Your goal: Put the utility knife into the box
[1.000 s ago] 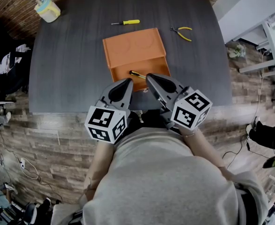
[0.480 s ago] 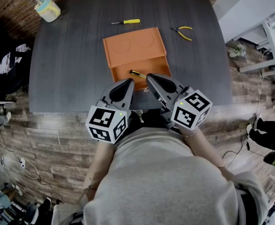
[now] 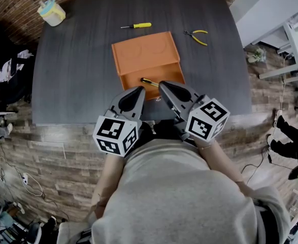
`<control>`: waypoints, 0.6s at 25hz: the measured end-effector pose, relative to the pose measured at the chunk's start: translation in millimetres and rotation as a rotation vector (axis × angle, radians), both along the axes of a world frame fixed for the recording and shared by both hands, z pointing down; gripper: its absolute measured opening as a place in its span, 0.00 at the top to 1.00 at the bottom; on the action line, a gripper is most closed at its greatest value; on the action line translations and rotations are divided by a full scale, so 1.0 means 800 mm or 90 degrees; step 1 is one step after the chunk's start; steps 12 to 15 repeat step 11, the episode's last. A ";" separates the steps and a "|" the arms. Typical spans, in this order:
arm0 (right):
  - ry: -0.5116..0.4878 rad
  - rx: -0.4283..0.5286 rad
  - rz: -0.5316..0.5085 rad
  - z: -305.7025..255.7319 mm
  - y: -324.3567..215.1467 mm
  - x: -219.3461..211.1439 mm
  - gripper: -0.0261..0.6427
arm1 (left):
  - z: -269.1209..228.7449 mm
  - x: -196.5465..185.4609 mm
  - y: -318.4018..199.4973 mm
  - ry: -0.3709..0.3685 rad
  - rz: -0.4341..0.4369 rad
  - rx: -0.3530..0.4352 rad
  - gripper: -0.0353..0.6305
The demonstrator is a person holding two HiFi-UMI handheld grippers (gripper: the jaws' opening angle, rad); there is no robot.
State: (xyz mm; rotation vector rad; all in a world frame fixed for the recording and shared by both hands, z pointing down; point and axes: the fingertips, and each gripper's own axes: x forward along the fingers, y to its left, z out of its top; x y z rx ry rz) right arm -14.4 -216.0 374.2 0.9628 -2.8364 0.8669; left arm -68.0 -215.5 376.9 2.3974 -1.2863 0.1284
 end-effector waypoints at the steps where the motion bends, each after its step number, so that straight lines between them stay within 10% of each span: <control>1: 0.000 -0.001 -0.001 0.000 0.000 0.000 0.95 | 0.000 0.000 0.000 0.000 0.000 0.001 0.91; 15: -0.002 -0.004 -0.004 0.001 0.001 0.000 0.95 | -0.002 -0.001 -0.003 -0.001 0.003 0.004 0.91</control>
